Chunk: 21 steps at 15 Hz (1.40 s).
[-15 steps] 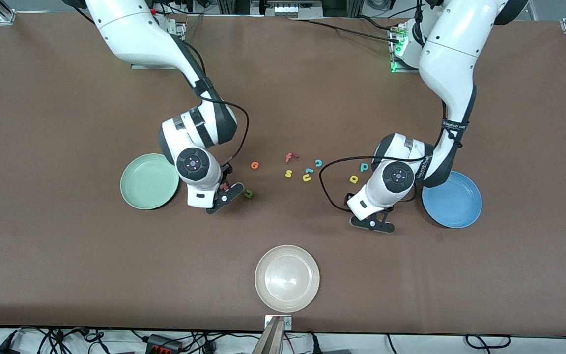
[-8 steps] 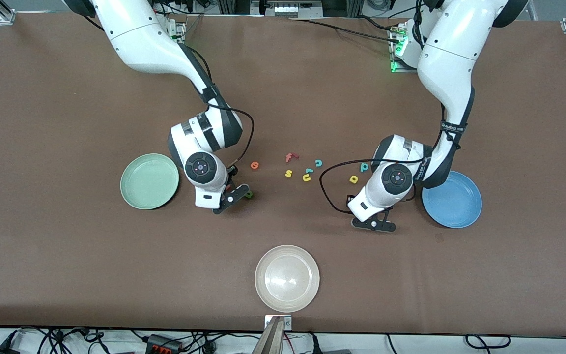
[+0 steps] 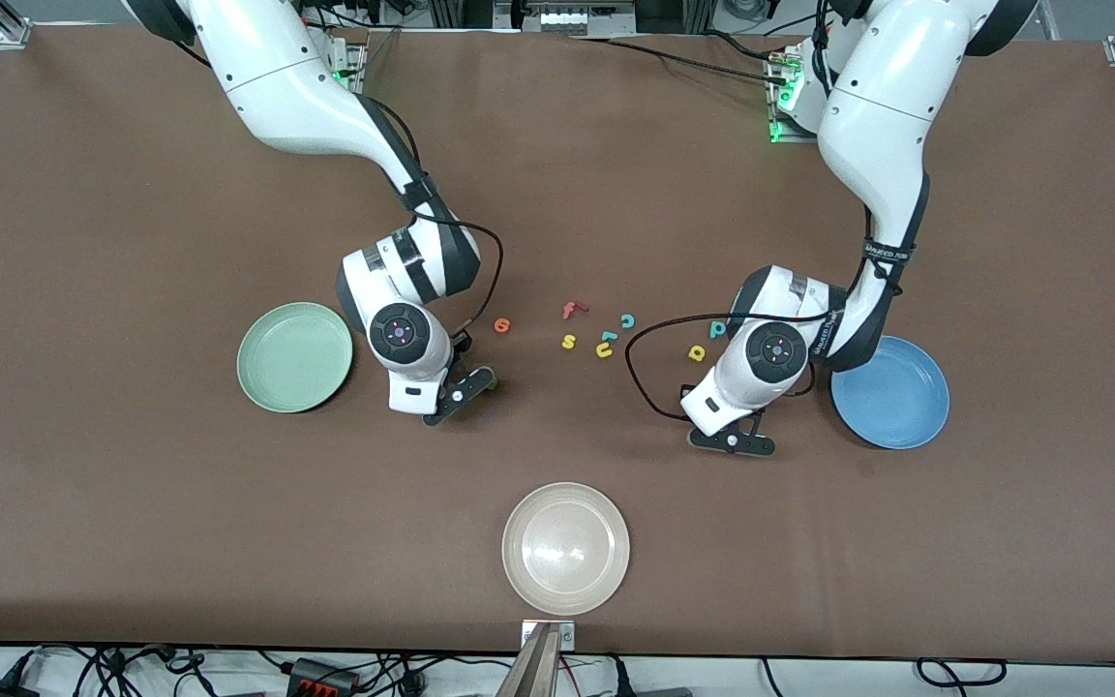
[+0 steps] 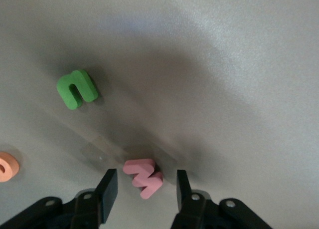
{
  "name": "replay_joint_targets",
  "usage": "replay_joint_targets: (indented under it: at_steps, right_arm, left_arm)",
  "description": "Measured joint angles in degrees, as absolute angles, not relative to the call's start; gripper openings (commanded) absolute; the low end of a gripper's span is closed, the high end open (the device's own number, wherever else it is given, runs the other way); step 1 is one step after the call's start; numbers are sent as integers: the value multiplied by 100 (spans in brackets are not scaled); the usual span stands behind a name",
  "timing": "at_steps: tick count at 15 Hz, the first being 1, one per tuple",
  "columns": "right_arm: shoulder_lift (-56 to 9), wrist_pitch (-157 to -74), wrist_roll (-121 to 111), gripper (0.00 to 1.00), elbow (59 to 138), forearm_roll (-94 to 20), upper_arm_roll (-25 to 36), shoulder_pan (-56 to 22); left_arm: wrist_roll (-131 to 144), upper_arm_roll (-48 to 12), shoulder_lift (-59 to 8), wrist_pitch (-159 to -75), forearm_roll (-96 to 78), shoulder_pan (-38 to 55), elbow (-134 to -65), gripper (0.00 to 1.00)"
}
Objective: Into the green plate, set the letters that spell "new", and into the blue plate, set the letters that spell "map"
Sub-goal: 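Place the blue m on the blue plate while the right gripper lifts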
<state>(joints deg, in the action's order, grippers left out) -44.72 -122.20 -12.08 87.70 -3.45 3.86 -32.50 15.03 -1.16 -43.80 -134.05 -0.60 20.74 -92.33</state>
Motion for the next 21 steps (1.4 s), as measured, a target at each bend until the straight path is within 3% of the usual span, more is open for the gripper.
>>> replay_joint_targets:
  at_steps: [8,13,14,15,16,17,21]
  right_arm:
    - [-4478,-12224,-1329,51,8771,-345,381,-3288]
    - [-4487,-12224,-1410,47,8772,-342,381,-3288]
    - [-4489,-12224,-1475,47,8772,-342,383,-3288]
    - [-4491,-12224,-1541,45,8773,-341,390,-3284]
    - [-4494,-12224,-1593,44,8773,-341,396,-3279]
    - [-4497,-12224,-1616,44,8773,-341,401,-3277]
    - [-4515,-12265,-1638,36,8773,-341,402,-3278]
  left_arm:
    - [324,968,-3656,-11674,-3,1930,-9064,1]
    - [-168,1130,-3651,-11718,55,1452,-9510,2]
    - [-182,1129,-3658,-11886,61,1396,-9664,7]
    - [-184,1129,-3664,-12036,64,1360,-9788,19]
    - [-184,1129,-3666,-12124,64,1339,-9871,46]
    - [-185,1127,-3666,-12155,65,1335,-9914,99]
    - [-185,1091,-3640,-12149,65,1367,-9903,100]
